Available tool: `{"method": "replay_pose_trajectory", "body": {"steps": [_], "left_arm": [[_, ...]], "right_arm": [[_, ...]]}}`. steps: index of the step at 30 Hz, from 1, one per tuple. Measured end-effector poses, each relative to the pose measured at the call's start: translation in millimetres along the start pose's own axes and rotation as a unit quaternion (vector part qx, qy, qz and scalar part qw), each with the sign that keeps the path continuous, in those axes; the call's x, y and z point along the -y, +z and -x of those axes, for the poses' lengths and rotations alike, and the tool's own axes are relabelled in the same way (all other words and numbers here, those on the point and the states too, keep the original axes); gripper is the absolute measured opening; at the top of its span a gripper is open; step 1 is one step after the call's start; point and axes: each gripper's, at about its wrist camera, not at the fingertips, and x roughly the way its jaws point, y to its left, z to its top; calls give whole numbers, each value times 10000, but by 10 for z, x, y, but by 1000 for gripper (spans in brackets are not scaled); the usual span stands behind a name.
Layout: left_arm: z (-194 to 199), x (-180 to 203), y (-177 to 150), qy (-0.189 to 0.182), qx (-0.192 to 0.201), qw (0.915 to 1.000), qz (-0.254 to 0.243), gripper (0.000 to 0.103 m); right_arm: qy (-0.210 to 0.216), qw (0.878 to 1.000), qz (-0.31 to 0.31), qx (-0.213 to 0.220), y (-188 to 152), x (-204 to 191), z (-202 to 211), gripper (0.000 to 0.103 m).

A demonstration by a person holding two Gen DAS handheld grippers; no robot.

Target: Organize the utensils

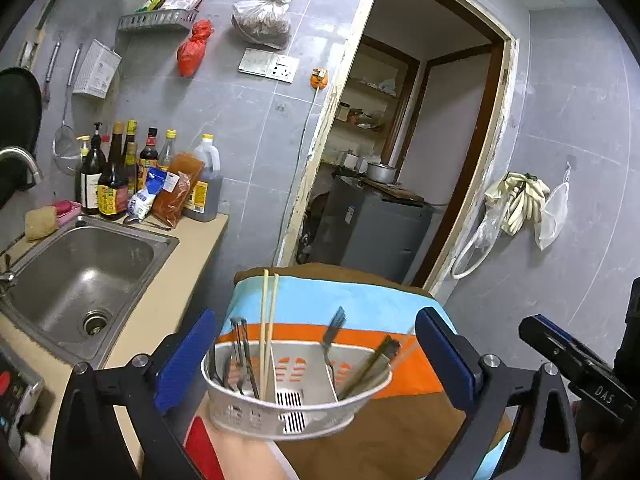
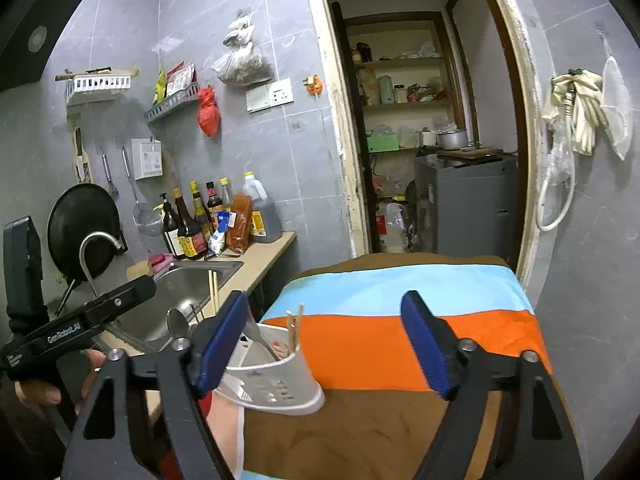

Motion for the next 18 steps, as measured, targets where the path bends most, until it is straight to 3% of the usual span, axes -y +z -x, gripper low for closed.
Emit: {"method": "replay_pose_trajectory", "body": {"steps": [3, 14, 18], "left_arm": [[82, 128, -77, 69, -58, 9999, -97, 102], [381, 648, -474, 107, -199, 9993, -298, 102], [502, 807, -610, 88, -238, 9991, -351, 102]], "right_arm": [[-66, 10000, 13, -19, -49, 110, 139, 87], [-499, 9987, 7, -71, -229, 517, 730, 101], [-647, 9978, 37, -101, -309, 616, 943, 101]]}}
